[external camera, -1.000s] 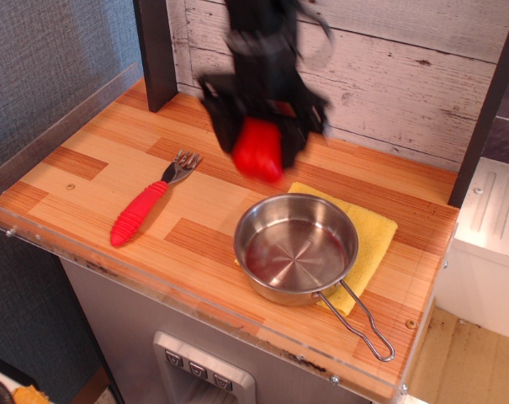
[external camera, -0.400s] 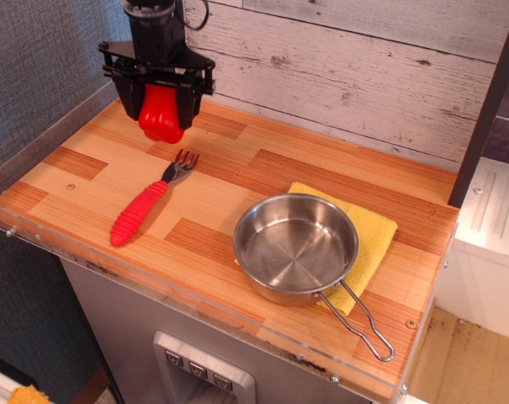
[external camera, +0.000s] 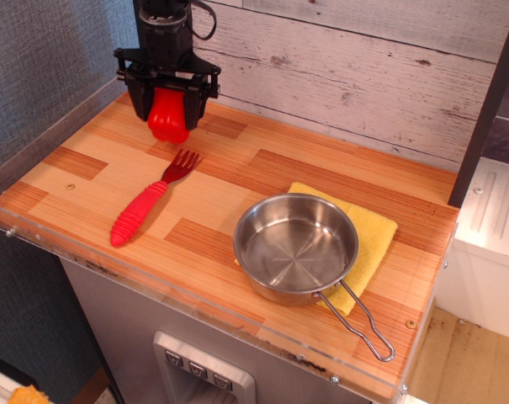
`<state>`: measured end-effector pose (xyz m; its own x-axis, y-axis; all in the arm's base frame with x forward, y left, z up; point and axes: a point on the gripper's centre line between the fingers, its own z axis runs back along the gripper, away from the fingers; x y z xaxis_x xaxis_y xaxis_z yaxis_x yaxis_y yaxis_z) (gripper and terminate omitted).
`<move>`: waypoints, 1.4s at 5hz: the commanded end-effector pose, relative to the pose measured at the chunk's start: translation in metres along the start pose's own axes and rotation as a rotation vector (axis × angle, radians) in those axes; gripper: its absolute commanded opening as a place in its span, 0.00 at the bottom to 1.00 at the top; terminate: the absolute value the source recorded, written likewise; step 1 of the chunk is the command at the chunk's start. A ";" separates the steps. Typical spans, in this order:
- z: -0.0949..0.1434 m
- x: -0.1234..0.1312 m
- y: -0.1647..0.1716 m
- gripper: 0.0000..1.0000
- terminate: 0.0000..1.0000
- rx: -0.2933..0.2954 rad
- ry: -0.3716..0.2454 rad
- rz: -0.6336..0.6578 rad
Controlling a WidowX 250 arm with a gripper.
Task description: Move the red bell pepper out of the pot onto the back left of the counter.
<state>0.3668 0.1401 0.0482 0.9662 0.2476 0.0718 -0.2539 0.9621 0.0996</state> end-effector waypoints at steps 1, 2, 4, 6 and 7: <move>0.014 0.022 0.029 0.00 0.00 0.054 -0.026 -0.003; 0.007 0.025 0.029 0.00 0.00 0.049 -0.005 -0.020; 0.013 0.021 0.021 1.00 0.00 0.039 -0.020 -0.050; 0.057 0.007 0.018 1.00 0.00 0.023 -0.124 -0.036; 0.090 -0.015 0.002 1.00 0.00 0.001 -0.176 -0.053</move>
<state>0.3530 0.1235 0.1131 0.9673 0.1839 0.1747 -0.2026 0.9745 0.0965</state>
